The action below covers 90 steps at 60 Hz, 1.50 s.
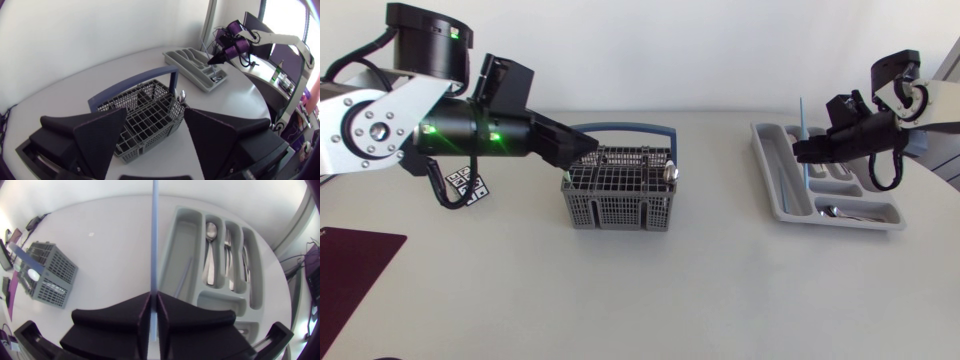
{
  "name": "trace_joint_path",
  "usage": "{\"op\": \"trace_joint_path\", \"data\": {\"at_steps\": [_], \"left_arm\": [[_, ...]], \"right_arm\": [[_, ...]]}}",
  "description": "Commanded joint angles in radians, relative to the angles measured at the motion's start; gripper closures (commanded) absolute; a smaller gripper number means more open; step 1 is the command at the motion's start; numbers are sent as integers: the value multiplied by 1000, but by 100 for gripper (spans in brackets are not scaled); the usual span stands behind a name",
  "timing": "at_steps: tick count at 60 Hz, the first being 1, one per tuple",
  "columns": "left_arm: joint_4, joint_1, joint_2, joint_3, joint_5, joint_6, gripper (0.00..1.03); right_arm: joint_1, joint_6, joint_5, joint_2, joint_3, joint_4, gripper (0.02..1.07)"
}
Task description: Transfer all utensils from the basket to the drawer tray.
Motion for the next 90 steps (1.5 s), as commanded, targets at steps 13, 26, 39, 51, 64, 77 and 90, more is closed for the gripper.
{"op": "trace_joint_path", "data": {"at_steps": [13, 26, 39, 51, 64, 77, 90], "left_arm": [[-46, -21, 54, -10, -45, 86, 23], [-101, -5, 67, 10, -101, 109, 23], [-115, -5, 67, 10, -164, 100, 23], [-121, -10, 65, 12, -177, 98, 23], [-123, -17, 59, 7, -177, 103, 23], [-126, 18, 41, -16, -175, 106, 23], [-124, 81, 21, -51, -146, 109, 23]], "right_arm": [[-40, 23, 74, 173, 57, 7, 99], [-34, 29, 112, 262, 83, 13, 93], [-16, 35, 134, 264, 83, 6, 51], [15, 29, 134, 191, 56, -13, 28], [136, -3, 77, -16, -61, 0, 20], [342, 40, 49, -191, -96, -45, 20], [599, 141, 54, -223, -26, -73, 20]]}}
